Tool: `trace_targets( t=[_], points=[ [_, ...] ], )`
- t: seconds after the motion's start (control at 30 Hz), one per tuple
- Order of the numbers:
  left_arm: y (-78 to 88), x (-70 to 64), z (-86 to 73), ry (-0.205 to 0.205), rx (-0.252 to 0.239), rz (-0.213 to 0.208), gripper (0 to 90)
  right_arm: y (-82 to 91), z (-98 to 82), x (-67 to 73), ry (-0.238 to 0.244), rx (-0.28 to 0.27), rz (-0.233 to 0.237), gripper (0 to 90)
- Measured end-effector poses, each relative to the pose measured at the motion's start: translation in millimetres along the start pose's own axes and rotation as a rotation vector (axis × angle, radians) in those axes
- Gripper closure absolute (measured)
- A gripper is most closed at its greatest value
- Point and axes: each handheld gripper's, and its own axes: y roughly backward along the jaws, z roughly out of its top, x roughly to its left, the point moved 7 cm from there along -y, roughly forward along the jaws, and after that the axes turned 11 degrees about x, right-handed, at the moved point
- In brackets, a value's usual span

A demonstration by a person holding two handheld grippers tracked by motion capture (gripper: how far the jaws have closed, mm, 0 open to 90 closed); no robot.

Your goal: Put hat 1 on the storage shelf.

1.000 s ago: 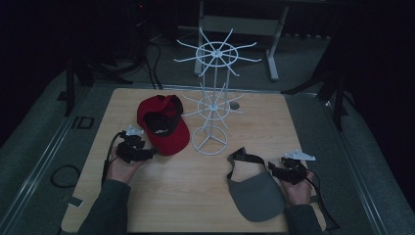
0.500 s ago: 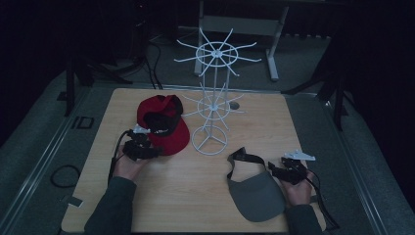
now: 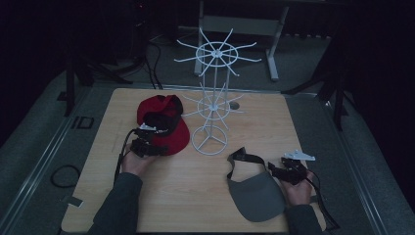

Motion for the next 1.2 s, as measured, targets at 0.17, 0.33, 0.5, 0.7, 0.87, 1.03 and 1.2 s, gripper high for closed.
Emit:
trace_targets(
  t=[0.17,0.33,0.5,0.7,0.87,1.03,1.2],
  points=[
    [-4.3,1.0,-0.9,-0.013,0.026,0.005,50.3,0.0,0.0,0.1,0.001,0.000,0.001,35.3],
    [-4.6,1.7,-0.4,-0.013,0.026,-0.002,51.5,0.0,0.0,0.1,0.001,0.000,0.001,35.2],
    [-4.4,2.8,-1.2,0.017,0.010,-0.033,58.8,0.0,0.0,0.1,0.001,0.000,0.001,35.2],
    [-1.7,2.6,-2.9,0.021,0.006,-0.057,66.3,0.0,-0.1,0.2,0.002,0.000,0.002,35.0],
    [0.1,1.3,-3.2,0.015,-0.021,-0.070,72.3,0.1,-0.2,0.3,0.002,0.001,0.002,35.0],
    [3.5,2.0,-4.0,0.010,-0.052,-0.079,80.3,0.1,-0.2,0.3,0.001,0.001,0.002,35.0],
    [7.0,0.1,-6.7,-0.030,-0.068,-0.073,85.5,0.1,-0.2,0.2,0.002,0.001,0.002,35.0]
  ],
)
